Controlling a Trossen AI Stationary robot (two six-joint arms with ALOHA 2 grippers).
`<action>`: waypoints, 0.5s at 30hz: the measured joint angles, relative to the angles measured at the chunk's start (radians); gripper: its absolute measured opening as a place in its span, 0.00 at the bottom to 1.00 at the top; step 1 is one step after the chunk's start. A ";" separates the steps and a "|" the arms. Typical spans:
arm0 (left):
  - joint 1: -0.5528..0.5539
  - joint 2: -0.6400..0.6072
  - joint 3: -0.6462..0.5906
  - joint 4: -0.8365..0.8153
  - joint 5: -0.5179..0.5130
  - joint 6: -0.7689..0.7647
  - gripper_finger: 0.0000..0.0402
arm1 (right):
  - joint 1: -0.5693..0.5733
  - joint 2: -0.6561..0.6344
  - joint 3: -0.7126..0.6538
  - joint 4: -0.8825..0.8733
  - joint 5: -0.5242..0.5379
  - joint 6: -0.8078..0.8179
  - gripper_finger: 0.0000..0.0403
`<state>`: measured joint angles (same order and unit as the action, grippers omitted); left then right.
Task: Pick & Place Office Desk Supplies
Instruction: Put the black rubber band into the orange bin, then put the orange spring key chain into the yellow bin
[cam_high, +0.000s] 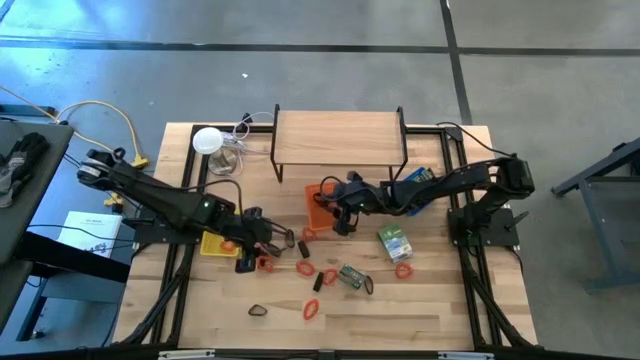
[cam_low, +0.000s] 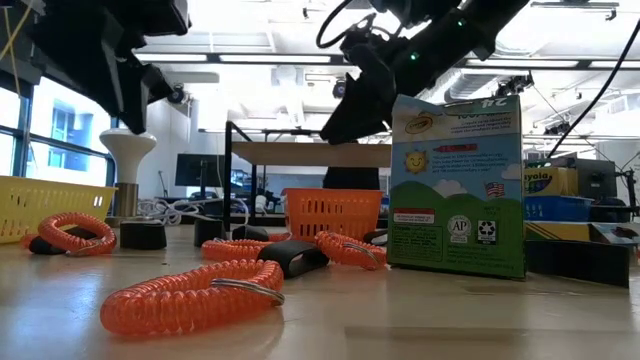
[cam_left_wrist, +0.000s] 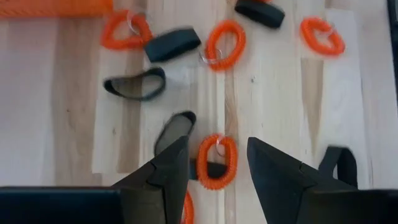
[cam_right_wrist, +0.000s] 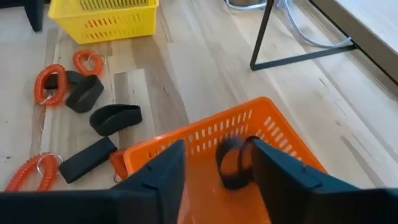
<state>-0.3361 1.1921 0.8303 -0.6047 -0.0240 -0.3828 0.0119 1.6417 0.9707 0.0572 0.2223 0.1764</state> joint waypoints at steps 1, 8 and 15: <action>-0.006 0.009 0.000 0.000 0.000 0.000 0.39 | 0.001 0.000 0.000 0.007 -0.011 0.000 0.47; -0.023 0.048 0.000 -0.001 0.001 0.000 0.39 | 0.015 0.000 0.000 0.007 -0.020 0.002 0.57; -0.042 0.051 0.000 -0.072 -0.020 0.001 0.39 | 0.094 0.000 0.000 0.007 -0.024 -0.023 0.57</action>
<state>-0.3781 1.2432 0.8303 -0.6762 -0.0441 -0.3822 0.1058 1.6417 0.9707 0.0638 0.1986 0.1539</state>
